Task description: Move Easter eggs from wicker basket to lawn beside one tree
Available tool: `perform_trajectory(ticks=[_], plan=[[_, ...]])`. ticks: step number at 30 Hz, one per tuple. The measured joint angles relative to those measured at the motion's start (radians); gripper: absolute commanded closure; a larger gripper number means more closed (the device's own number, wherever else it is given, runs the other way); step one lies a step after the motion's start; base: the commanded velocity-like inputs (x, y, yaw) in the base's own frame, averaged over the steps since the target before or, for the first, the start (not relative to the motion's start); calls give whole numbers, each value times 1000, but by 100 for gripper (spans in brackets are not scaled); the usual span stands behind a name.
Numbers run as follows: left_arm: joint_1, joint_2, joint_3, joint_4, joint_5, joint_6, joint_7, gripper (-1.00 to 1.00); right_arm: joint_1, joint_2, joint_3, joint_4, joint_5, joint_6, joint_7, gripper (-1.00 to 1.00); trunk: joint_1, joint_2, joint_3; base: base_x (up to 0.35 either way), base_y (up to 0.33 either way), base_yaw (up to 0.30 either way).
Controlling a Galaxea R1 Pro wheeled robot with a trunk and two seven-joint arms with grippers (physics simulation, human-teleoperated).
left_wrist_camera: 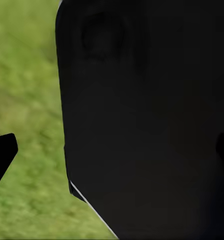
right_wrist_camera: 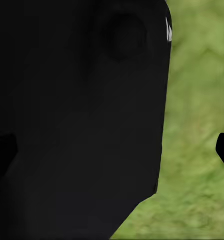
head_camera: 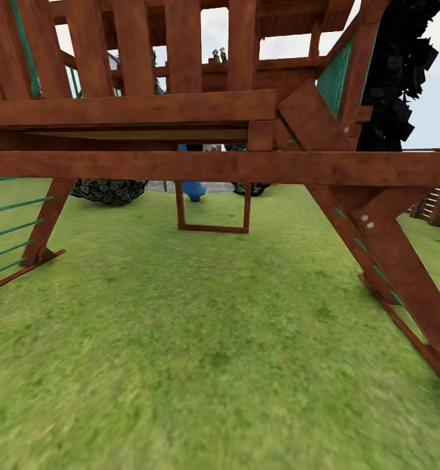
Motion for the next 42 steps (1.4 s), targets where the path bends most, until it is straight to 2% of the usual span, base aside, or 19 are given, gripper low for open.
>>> perform_trajectory(ticks=[4,6,19,27,37,42], plan=[[-2,-6,1,-4,1,1,0,-100,-2,-4,1,9,3,0,9,-100,0,0,0,0,0,0],[-2,-10,2,-4,1,1,1,-100,-1,7,5,8,7,-7,9,-100,0,0,0,0,0,0],[-2,-9,0,-4,1,1,1,-100,-1,6,5,7,11,-76,8,-100,0,0,0,0,0,0],[-2,-10,4,-4,1,1,1,-100,-1,21,0,7,2,-131,9,-100,0,0,0,0,0,-5],[-2,-14,10,-4,9,-1,0,-100,-1,18,0,8,2,-140,15,-100,0,0,0,0,0,-219],[-2,-12,2,-5,5,-26,0,-100,-1,17,0,8,2,-137,17,-100,0,0,-4,0,0,-247]])
